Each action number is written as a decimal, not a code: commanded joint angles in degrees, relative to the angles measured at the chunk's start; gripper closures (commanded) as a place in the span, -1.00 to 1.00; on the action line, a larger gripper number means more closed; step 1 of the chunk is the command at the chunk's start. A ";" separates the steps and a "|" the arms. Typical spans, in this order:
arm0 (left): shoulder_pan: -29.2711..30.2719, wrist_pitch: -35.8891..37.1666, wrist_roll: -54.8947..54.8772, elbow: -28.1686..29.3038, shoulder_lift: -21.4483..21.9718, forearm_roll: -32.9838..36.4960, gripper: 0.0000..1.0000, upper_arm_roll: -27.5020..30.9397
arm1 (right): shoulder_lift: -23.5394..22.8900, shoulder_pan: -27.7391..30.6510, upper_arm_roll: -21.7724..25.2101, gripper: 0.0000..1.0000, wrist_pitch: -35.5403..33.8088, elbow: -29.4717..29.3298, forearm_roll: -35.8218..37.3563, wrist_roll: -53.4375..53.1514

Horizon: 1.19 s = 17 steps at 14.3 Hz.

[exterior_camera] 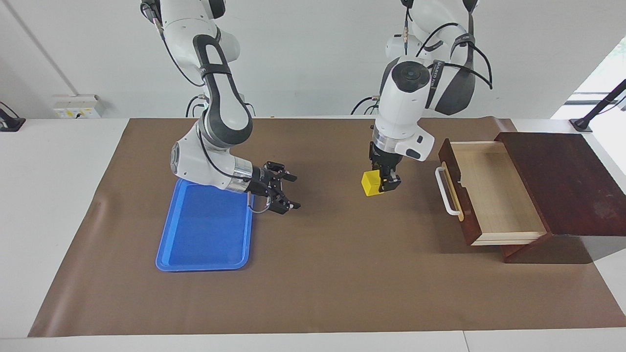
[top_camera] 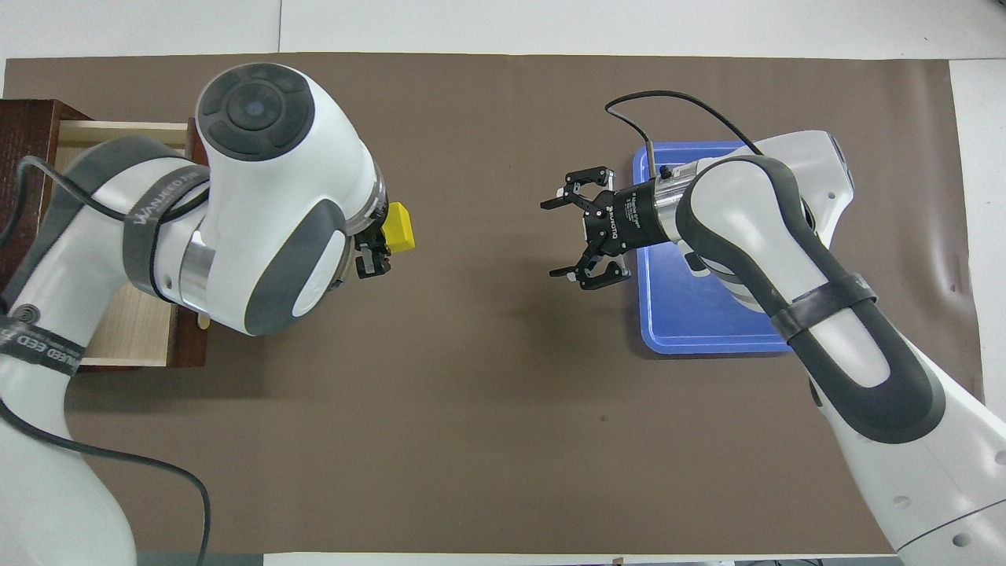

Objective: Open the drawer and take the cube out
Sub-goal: 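Lift the cube with the left gripper while the right gripper approaches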

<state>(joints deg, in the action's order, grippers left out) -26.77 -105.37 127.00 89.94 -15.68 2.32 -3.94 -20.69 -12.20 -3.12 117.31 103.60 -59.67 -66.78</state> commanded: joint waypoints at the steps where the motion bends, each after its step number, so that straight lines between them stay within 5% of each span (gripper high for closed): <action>1: -5.48 0.00 2.37 -2.04 -4.26 0.14 1.00 1.22 | 0.56 -2.64 0.04 -1.00 3.70 0.64 -1.42 -3.26; 17: -5.66 -2.91 5.72 -1.87 -4.27 -0.04 1.00 1.04 | 0.21 -10.20 -0.04 -1.00 9.26 -0.95 -1.50 -8.10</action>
<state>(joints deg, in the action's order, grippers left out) -32.03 -107.79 131.88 88.70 -19.81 2.38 -3.22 -20.69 -21.38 -3.18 125.30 102.91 -59.67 -74.66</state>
